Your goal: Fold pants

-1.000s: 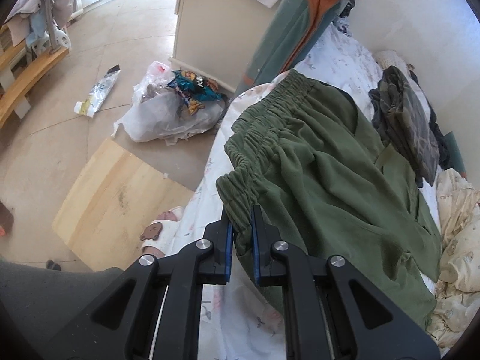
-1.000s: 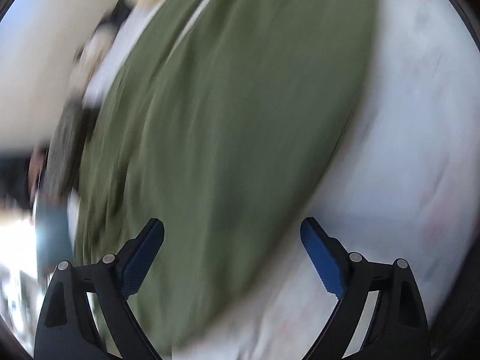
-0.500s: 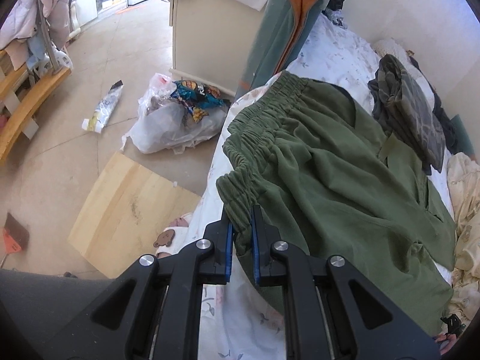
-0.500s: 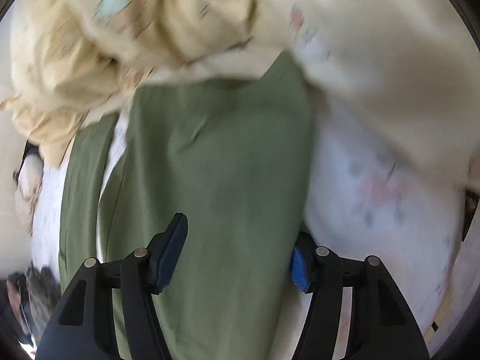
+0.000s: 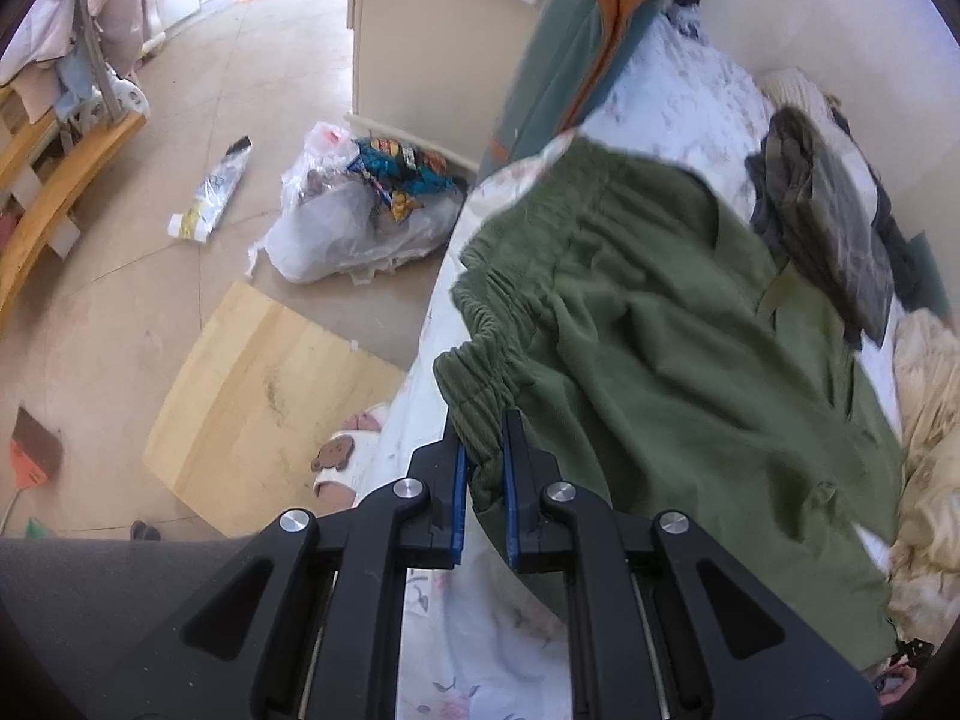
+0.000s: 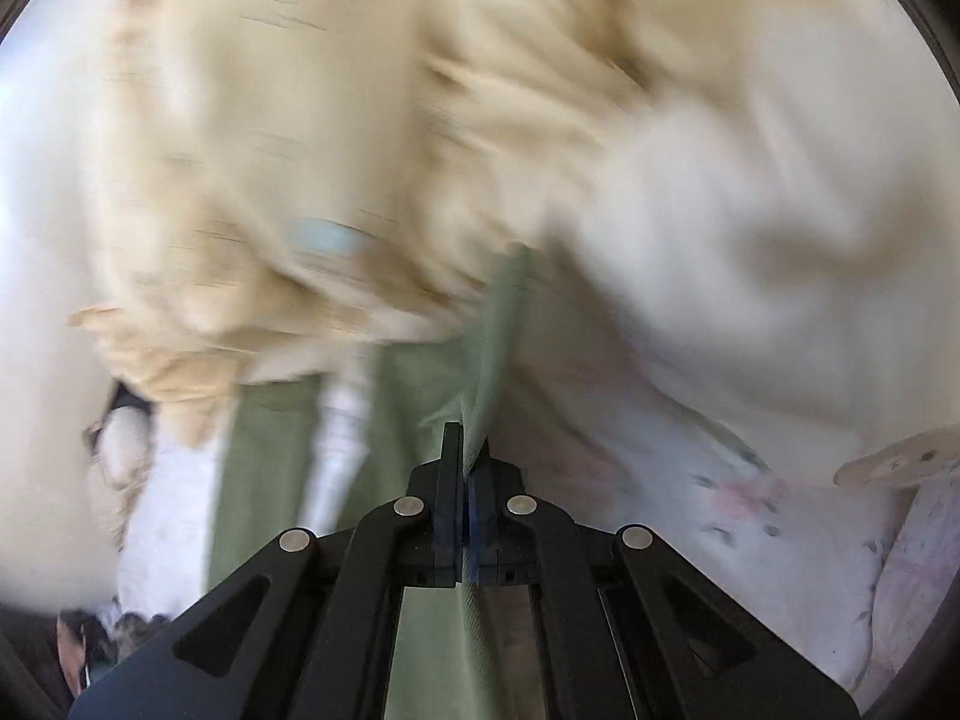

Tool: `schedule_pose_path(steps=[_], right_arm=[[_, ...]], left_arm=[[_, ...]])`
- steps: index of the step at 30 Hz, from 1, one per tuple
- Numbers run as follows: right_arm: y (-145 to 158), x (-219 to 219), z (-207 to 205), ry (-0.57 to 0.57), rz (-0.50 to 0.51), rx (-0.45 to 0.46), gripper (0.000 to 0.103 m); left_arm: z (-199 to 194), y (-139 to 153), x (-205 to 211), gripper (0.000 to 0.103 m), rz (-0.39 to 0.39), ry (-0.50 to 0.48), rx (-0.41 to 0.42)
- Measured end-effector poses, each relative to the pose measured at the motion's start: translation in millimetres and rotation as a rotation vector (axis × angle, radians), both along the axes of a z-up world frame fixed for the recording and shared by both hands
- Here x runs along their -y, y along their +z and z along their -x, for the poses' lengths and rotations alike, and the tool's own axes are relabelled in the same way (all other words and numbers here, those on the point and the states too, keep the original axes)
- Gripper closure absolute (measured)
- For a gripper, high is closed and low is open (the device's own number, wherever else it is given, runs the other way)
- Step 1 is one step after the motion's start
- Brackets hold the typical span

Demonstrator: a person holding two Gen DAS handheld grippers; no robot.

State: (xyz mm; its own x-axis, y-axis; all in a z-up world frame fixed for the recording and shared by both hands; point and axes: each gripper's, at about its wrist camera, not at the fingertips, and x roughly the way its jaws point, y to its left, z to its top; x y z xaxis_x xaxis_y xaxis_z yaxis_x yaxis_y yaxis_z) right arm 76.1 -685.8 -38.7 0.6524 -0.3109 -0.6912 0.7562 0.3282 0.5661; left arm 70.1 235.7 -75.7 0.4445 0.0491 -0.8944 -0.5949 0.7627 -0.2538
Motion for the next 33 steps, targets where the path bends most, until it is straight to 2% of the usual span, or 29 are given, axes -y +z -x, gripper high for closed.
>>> schedule_pose_path(steps=[3,7,10,13,17,21,23,25,27,28,31,33], right_arm=[[33,12,-30,0.061,0.016,0.006,0.103],[83,12,-76,0.167,0.124,-0.012,0.103],[99,7,-107,0.232,0.179,-0.046,0.103],[104,-3,-152,0.294,0.246,-0.106,0.103],[96,-16,-216,0.352,0.317,-0.2,0.103],[71,-29,-304,0.425,0.39,-0.326,0.103],[57,-38,-337,0.464,0.436,-0.379,0.103],[38,-50,-383,0.526,0.489,-0.469,0.103],[14,-62,-420,0.586,0.517,-0.541,0.103],[2,-67,-435,0.61,0.532,-0.586,0.103],[-19,-78,-455,0.656,0.559,-0.62,0.103],[-34,-79,-462,0.691,0.584,-0.712,0.093]], left_arm=[[-15,19,-1,0.096,-0.02,-0.054,0.004],[-36,44,-7,0.096,0.0,-0.075,0.013],[-57,57,-11,0.096,-0.006,-0.097,0.006],[-88,63,-8,0.096,-0.057,-0.141,-0.012],[-144,63,0,0.096,-0.132,-0.189,-0.037],[-215,49,8,0.096,-0.21,-0.242,-0.085],[-251,34,9,0.096,-0.236,-0.259,-0.116],[-279,14,8,0.096,-0.254,-0.266,-0.159],[-305,-13,12,0.095,-0.28,-0.294,-0.244],[-312,-19,14,0.092,-0.293,-0.295,-0.252],[-329,-31,14,0.083,-0.31,-0.313,-0.251],[-330,-28,14,0.069,-0.339,-0.29,-0.229]])
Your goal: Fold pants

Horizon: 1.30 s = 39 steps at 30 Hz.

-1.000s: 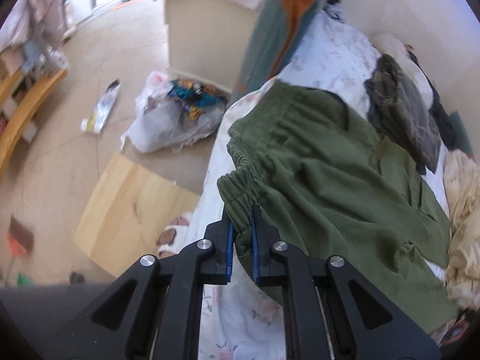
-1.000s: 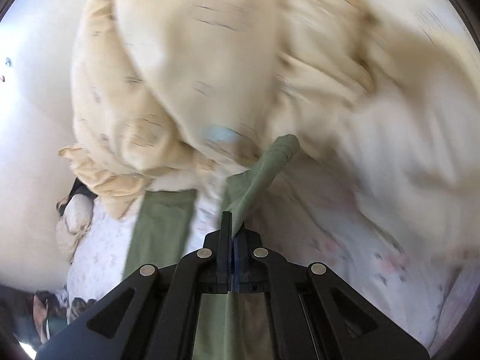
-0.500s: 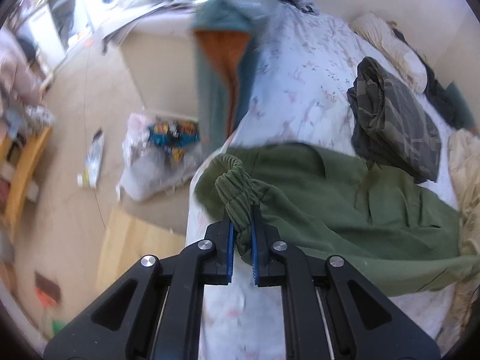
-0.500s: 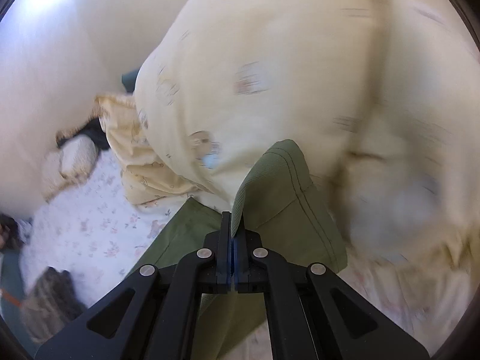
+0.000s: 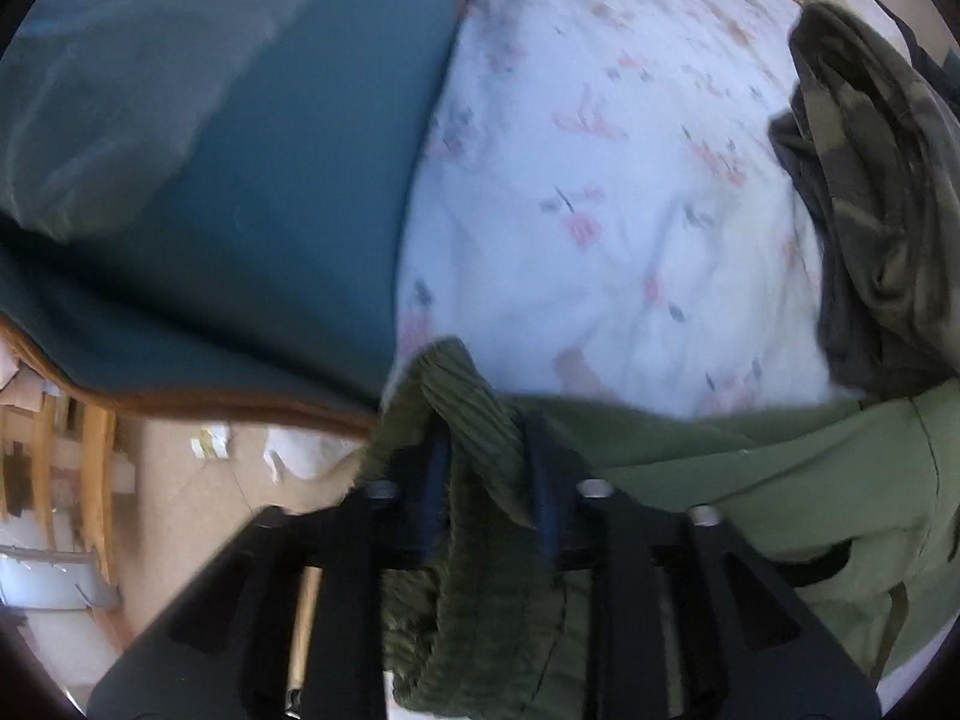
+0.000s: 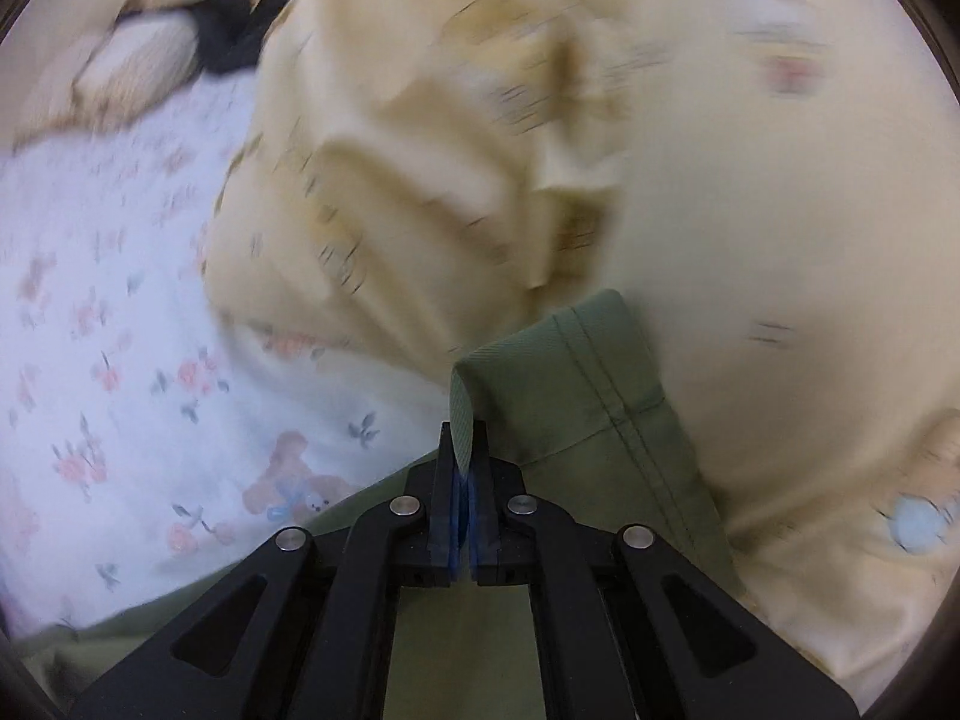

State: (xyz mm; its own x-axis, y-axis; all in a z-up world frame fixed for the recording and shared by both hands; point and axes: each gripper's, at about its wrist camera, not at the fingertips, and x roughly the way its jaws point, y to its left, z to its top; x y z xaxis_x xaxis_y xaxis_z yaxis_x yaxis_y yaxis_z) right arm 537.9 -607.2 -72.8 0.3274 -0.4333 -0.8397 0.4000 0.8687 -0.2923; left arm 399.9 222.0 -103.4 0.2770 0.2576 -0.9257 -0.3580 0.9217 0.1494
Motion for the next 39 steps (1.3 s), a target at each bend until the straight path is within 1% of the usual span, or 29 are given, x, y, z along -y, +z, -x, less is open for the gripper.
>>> schedule_pose_path(steps=[2,3,4,5,7,8,9,10,11,12,14,15,16,17,18,19,20,21,23,24,25,27,29,30,32,33,35,36,39], right_arm=[[-2,6,0,-0.01,0.043,-0.042,0.08],[3,11,4,-0.017,0.064,-0.039,0.075],[9,13,9,-0.013,0.075,-0.023,0.056],[20,14,15,0.009,0.091,0.006,0.039],[40,8,32,0.095,0.08,0.075,0.037],[45,1,42,0.173,0.02,0.083,0.04],[45,-7,51,0.24,-0.029,0.057,0.044],[46,-18,64,0.298,-0.06,0.055,0.057],[44,-28,75,0.343,-0.092,0.058,0.063],[42,-41,89,0.404,-0.156,0.054,0.062],[29,-67,113,0.512,-0.267,0.018,0.067],[18,-81,120,0.552,-0.268,-0.018,0.068],[2,-97,127,0.587,-0.219,-0.085,0.072],[-20,-104,129,0.606,-0.127,-0.157,0.083],[-38,-101,129,0.583,-0.081,-0.203,0.083],[-52,-86,126,0.527,-0.093,-0.228,0.083],[-56,-72,124,0.485,-0.106,-0.214,0.082],[-52,-52,122,0.411,-0.078,-0.172,0.08],[-47,1,123,0.206,0.087,-0.166,0.078],[-45,27,128,0.138,0.067,-0.162,0.077],[-40,53,136,0.077,-0.007,-0.142,0.077],[-19,85,162,0.029,-0.147,-0.003,0.077],[2,102,196,0.018,-0.262,0.154,0.077],[7,108,212,-0.015,-0.317,0.218,0.074],[3,126,246,-0.142,-0.486,0.345,0.054],[-4,134,258,-0.201,-0.604,0.388,0.052],[-18,139,275,-0.289,-0.714,0.391,0.052],[-26,136,280,-0.327,-0.751,0.397,0.052],[-62,135,278,-0.351,-0.856,0.367,0.05]], left_arm=[[7,13,-3,0.034,-0.038,0.035,0.065],[13,22,-4,0.03,-0.058,0.056,0.101],[23,34,-4,0.026,-0.077,0.078,0.158],[29,43,0,0.026,-0.093,0.077,0.199],[48,60,22,0.028,-0.132,-0.02,0.313],[54,61,36,0.035,-0.127,-0.096,0.326],[59,60,51,0.041,-0.114,-0.164,0.321],[63,54,68,0.044,-0.076,-0.237,0.303],[66,46,81,0.046,-0.043,-0.287,0.282],[68,33,96,0.052,-0.002,-0.341,0.248],[63,9,115,0.082,0.032,-0.396,0.176],[59,-6,122,0.097,0.024,-0.409,0.123],[54,-25,124,0.102,0.002,-0.399,0.065],[49,-38,123,0.103,-0.009,-0.384,0.023],[45,-50,119,0.103,-0.019,-0.359,-0.007],[42,-61,112,0.103,-0.048,-0.326,-0.037],[41,-66,106,0.102,-0.069,-0.307,-0.042],[41,-66,103,0.102,-0.085,-0.304,-0.041],[46,-62,99,0.102,-0.126,-0.309,-0.041],[50,-61,99,0.102,-0.135,-0.309,-0.044],[52,-58,97,0.102,-0.132,-0.3,-0.036],[58,-50,96,0.102,-0.107,-0.281,0.011],[65,-41,102,0.102,-0.067,-0.313,0.071],[66,-38,104,0.102,-0.063,-0.336,0.083],[64,-39,115,0.102,-0.076,-0.37,0.083],[63,-39,120,0.102,-0.087,-0.366,0.072],[63,-42,122,0.102,-0.056,-0.356,0.066],[65,-45,121,0.102,-0.065,-0.349,0.057],[62,-55,115,0.102,-0.039,-0.295,-0.004]])
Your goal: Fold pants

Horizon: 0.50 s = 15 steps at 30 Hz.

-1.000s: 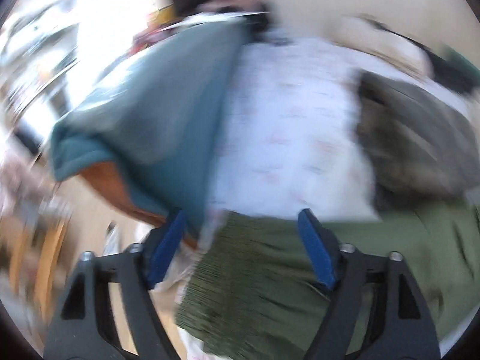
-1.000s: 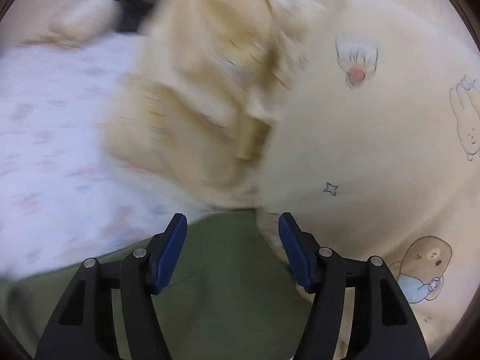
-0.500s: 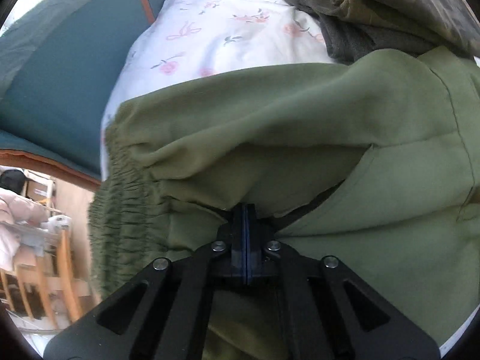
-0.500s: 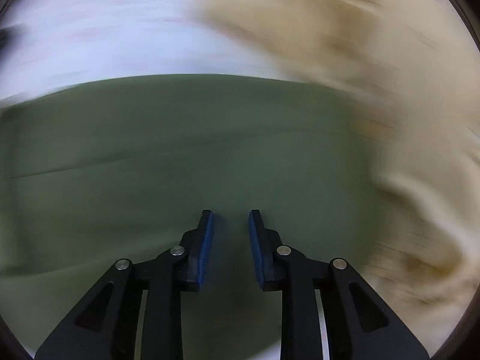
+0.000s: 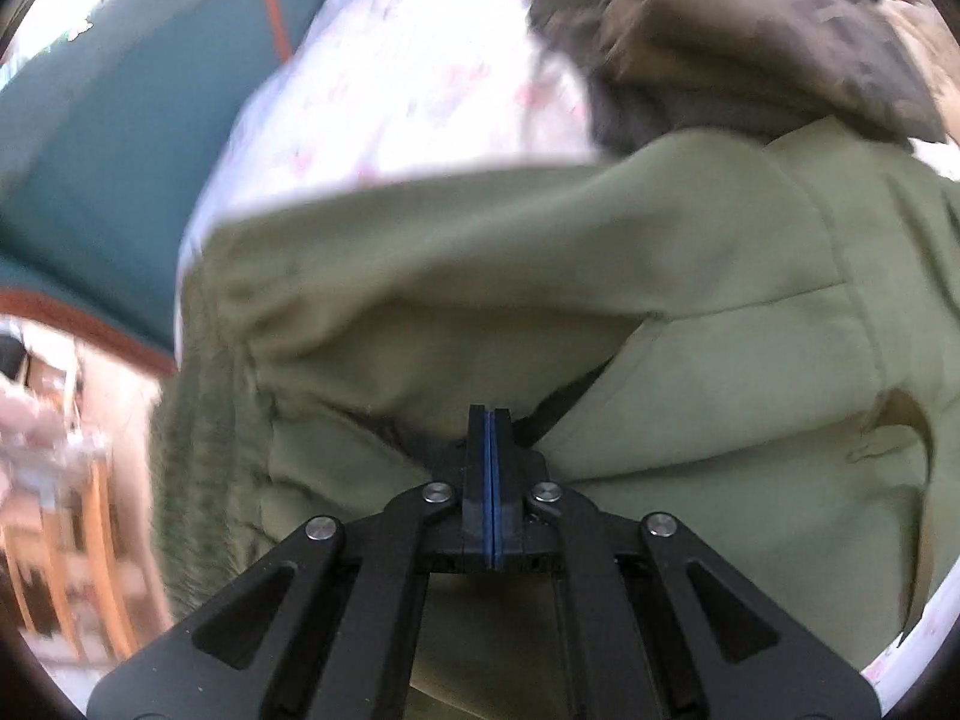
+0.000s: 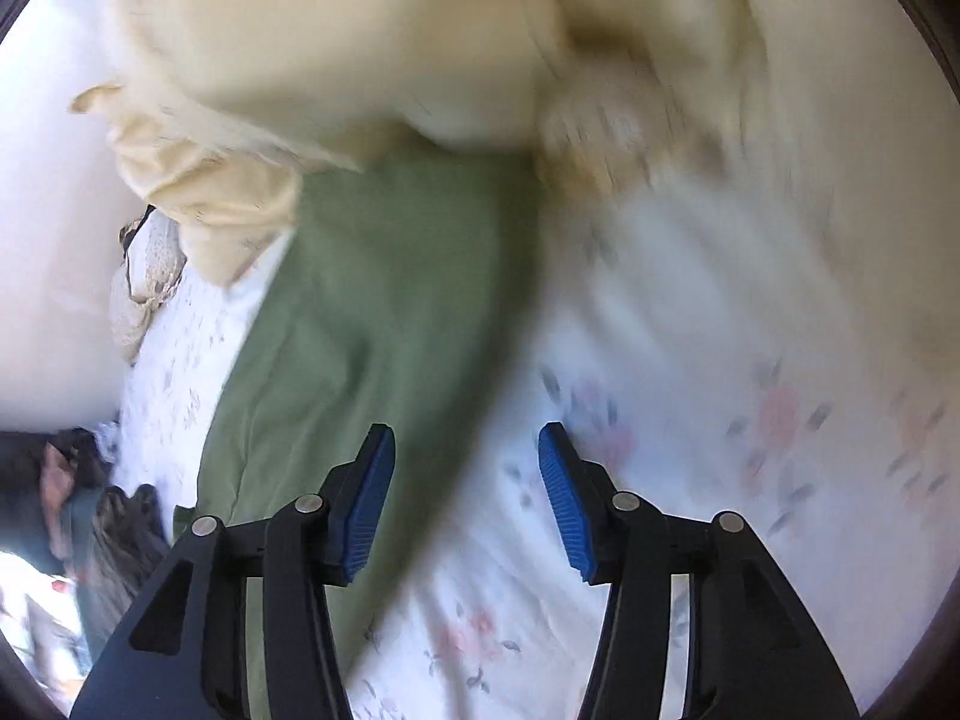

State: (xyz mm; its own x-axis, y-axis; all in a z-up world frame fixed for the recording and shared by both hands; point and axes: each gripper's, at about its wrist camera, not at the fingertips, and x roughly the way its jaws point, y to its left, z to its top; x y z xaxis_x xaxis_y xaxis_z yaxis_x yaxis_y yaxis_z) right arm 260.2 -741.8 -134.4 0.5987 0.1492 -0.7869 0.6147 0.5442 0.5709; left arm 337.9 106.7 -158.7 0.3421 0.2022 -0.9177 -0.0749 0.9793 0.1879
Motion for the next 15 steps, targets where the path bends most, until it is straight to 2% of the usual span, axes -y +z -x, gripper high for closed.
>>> schedule_pose_path(steps=[1,4,6,9,10,12,13,14,15], right_arm=[[-5,-5,-7,0.004,0.009,0.035,0.05],[-6,1,-23,0.031,0.005,0.116,0.05],[-7,5,-39,0.054,-0.007,0.137,0.05],[-12,7,-55,0.032,-0.027,0.174,0.05],[-15,6,-57,0.016,-0.03,0.184,0.05],[-17,6,-57,-0.003,-0.024,0.209,0.05],[-22,0,-61,-0.002,-0.013,0.21,0.05],[-24,-3,-63,0.008,0.006,0.207,0.051],[-23,-4,-63,0.018,0.019,0.211,0.051]], left_arm=[[0,-5,-5,0.102,0.005,0.023,-0.019],[2,-8,-10,0.102,0.011,0.032,-0.01],[5,-2,-12,0.102,0.026,0.054,0.009],[33,32,-24,0.102,0.13,0.115,0.056],[43,45,-30,0.098,0.159,0.125,0.074],[58,73,-40,0.066,0.196,0.166,0.121],[69,88,-50,0.032,0.212,0.211,0.169],[77,98,-59,0.008,0.216,0.25,0.211],[82,109,-69,0.005,0.219,0.294,0.253]])
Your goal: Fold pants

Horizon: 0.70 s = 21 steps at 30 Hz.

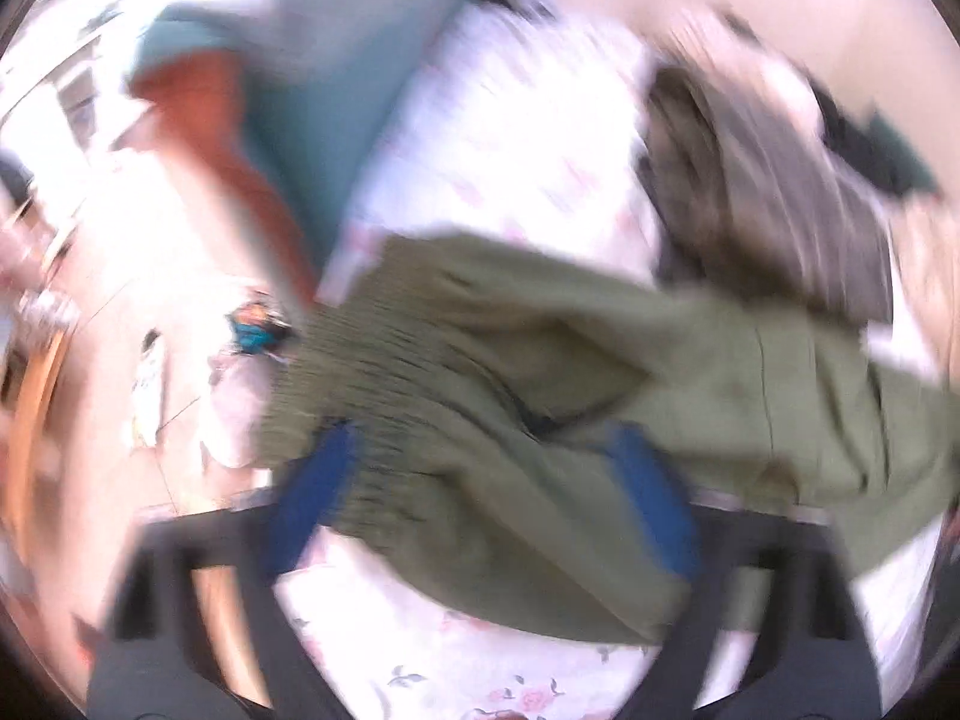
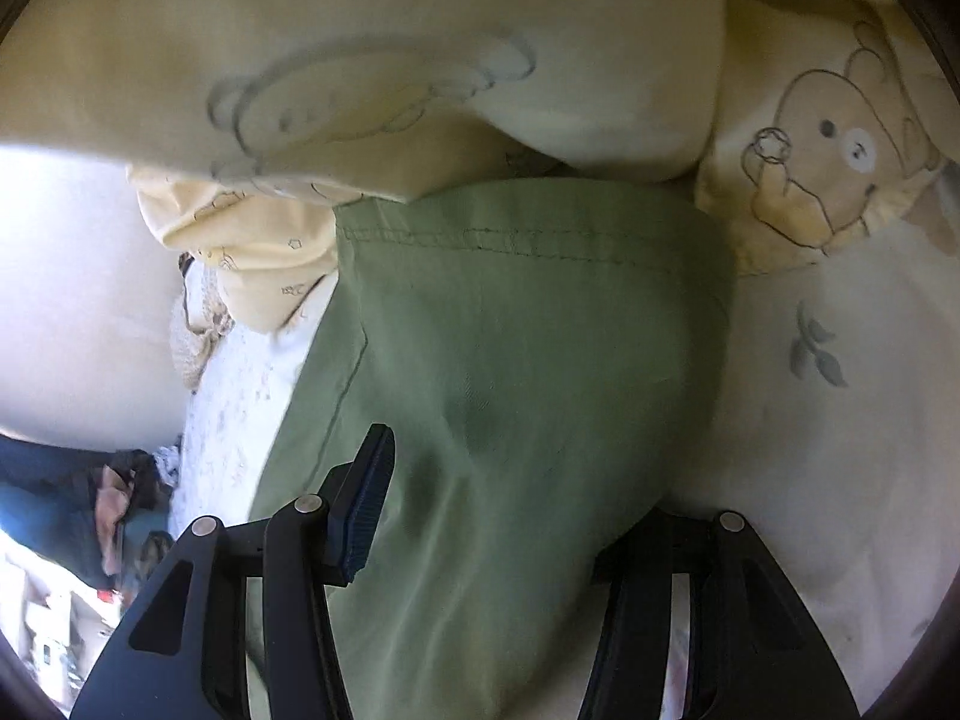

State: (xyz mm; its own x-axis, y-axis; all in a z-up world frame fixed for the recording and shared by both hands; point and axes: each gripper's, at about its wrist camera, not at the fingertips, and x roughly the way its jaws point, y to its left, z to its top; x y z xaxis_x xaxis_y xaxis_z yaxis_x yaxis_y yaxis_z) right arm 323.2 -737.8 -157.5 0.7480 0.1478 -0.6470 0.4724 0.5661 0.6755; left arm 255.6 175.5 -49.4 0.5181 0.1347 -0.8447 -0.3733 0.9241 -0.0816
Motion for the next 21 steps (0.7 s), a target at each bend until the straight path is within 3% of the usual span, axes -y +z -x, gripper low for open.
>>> schedule_pose_path(steps=[3,8,12,15,17,19,21], right_arm=[[-1,3,6,0.016,-0.013,0.02,0.052],[-3,4,4,0.029,-0.03,0.036,0.052],[-2,5,9,0.035,-0.024,0.039,0.052],[0,5,9,0.037,-0.024,0.028,0.052],[0,5,8,0.04,-0.019,0.03,0.052],[0,6,8,0.038,-0.017,0.037,0.052],[-1,7,7,0.029,-0.016,0.041,0.052]], left_arm=[[12,-5,-22,0.004,0.084,0.106,0.007],[41,-63,-49,0.005,0.362,0.386,-0.002],[36,-111,-39,0.011,0.369,0.447,0.008],[26,-115,-54,0.014,0.393,0.47,0.129],[13,-112,-58,0.029,0.44,0.432,0.183],[2,-112,-56,0.037,0.414,0.409,0.159],[-3,-111,-52,0.057,0.389,0.409,0.134]])
